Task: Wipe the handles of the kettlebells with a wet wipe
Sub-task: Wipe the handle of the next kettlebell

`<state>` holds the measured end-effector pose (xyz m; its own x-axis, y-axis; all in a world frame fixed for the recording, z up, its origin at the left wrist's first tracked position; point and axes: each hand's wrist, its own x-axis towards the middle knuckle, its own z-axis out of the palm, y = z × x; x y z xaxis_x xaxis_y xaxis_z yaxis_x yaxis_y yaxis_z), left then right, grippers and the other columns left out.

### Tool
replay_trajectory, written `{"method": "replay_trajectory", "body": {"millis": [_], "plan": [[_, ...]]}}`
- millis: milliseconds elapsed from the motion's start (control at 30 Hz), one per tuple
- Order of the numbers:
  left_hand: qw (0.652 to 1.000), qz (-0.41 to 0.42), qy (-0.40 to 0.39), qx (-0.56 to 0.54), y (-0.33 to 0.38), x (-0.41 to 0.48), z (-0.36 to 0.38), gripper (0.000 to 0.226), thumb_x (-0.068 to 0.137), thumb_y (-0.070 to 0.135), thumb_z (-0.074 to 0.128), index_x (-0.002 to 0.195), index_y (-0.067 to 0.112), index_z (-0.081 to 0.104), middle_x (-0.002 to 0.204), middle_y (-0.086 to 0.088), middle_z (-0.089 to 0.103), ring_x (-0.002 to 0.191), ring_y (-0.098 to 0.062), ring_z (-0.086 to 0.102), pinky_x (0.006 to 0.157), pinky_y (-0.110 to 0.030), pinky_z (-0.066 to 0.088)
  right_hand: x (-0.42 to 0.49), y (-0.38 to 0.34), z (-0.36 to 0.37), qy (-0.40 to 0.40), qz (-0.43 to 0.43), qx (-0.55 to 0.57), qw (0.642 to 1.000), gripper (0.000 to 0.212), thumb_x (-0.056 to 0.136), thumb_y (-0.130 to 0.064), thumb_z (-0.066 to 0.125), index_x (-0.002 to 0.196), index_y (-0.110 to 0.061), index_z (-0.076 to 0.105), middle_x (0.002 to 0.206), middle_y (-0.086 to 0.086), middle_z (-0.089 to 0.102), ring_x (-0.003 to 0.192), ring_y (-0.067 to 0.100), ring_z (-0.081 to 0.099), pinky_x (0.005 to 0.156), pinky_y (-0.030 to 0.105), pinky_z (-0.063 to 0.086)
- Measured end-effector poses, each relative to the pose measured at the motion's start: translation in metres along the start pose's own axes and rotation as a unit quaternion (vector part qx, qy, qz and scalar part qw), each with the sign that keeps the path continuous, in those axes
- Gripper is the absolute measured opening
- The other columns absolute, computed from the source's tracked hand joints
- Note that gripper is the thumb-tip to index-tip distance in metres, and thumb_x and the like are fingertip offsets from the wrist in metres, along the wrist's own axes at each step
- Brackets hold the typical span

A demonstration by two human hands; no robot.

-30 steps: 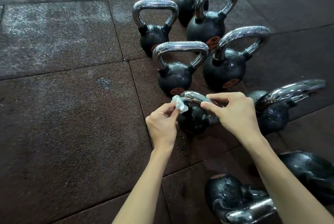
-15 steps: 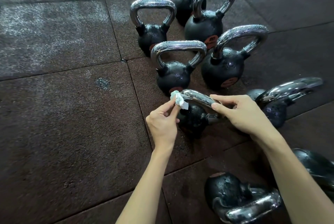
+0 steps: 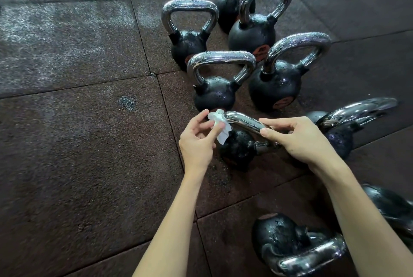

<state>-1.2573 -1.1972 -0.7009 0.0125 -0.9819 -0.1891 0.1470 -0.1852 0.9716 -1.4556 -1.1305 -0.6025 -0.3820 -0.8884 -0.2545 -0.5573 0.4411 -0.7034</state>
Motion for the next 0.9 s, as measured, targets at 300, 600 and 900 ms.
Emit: {"method": "replay_trajectory", "body": {"millis": [300,600,900], "plan": [[0.986,0.13,0.076,0.069,0.003,-0.015,0.013,0.018,0.082,0.023,0.086,0.099,0.021,0.082,0.076,0.009,0.069,0.053,0.0,0.048,0.056,-0.017,0.04,0.006,0.001,-0.002,-0.012,0.007,0.024,1.0,0.029,0.078,-0.041,0.087,0.106,-0.04,0.08,0.094,-0.016,0.079,0.098,0.001,0.072,0.096,0.029,0.053],[0.985,0.079,0.149,0.047,0.0,-0.03,0.033,0.021,0.08,0.035,0.087,0.098,0.025,0.084,0.073,0.009,0.074,0.055,-0.029,0.061,0.06,-0.042,0.053,0.006,0.001,-0.001,-0.014,0.003,0.051,0.999,0.03,0.076,-0.038,0.089,0.106,-0.035,0.082,0.094,-0.014,0.08,0.098,0.003,0.073,0.102,0.033,0.053],[0.979,0.119,0.156,0.06,0.003,-0.036,0.045,0.023,0.079,0.028,0.089,0.1,0.023,0.084,0.078,0.029,0.071,0.05,-0.004,0.044,0.053,-0.021,0.042,-0.002,0.005,-0.029,-0.119,-0.061,-0.02,0.991,0.027,0.098,-0.021,0.067,0.115,-0.041,0.073,0.102,-0.038,0.069,0.096,-0.024,0.059,0.086,-0.001,0.041]]}}
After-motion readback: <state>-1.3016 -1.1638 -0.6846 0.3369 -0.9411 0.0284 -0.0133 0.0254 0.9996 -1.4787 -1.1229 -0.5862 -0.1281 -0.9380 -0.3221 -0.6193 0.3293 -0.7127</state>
